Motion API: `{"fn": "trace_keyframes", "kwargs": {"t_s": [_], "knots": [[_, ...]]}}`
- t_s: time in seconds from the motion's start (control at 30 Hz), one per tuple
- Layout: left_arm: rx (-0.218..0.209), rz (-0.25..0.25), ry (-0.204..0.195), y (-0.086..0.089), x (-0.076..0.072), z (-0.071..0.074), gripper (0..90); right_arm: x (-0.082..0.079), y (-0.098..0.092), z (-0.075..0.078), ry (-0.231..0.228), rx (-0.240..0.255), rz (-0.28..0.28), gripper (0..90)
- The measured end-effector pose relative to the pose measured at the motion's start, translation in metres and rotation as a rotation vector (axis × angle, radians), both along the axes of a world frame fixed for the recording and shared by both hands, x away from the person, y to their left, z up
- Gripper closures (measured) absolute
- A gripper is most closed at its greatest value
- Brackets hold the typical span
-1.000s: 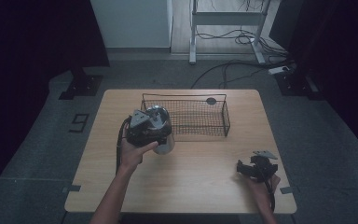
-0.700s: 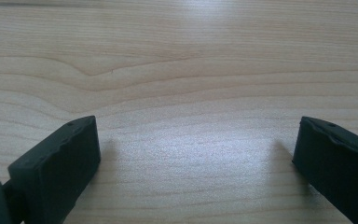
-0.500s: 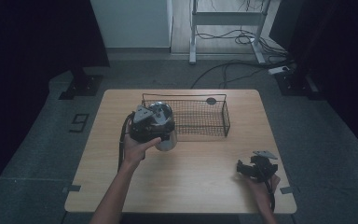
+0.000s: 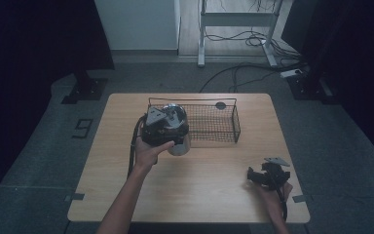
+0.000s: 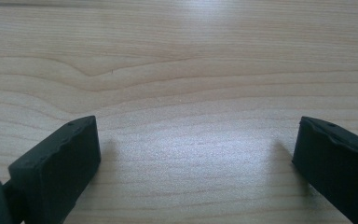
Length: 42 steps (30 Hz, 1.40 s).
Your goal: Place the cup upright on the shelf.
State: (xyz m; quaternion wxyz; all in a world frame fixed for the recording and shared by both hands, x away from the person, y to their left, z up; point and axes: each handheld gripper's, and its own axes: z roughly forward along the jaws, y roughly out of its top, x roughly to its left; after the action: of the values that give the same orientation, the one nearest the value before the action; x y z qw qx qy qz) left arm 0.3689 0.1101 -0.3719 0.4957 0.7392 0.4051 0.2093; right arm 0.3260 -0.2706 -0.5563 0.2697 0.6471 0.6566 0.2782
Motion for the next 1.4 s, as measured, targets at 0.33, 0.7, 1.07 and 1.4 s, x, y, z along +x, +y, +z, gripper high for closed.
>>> {"fn": "trace_keyframes", "kwargs": {"t_s": [0.33, 0.7, 1.07, 1.4], "knots": [[-0.031, 0.001, -0.004, -0.004, 0.004, 0.007, 3.6, 0.000, 0.000, 0.000, 0.000, 0.000, 0.000, 0.4], [-0.013, 0.002, -0.011, -0.010, 0.013, 0.007, 3.6, 0.000, 0.000, 0.000, 0.000, 0.000, 0.000, 0.4], [-0.026, 0.003, -0.009, -0.012, 0.025, 0.005, 3.6, 0.000, 0.000, 0.000, 0.000, 0.000, 0.000, 0.4], [-0.028, 0.009, -0.007, -0.014, 0.031, 0.007, 3.6, 0.000, 0.000, 0.000, -0.003, 0.000, -0.001, 0.4]]}}
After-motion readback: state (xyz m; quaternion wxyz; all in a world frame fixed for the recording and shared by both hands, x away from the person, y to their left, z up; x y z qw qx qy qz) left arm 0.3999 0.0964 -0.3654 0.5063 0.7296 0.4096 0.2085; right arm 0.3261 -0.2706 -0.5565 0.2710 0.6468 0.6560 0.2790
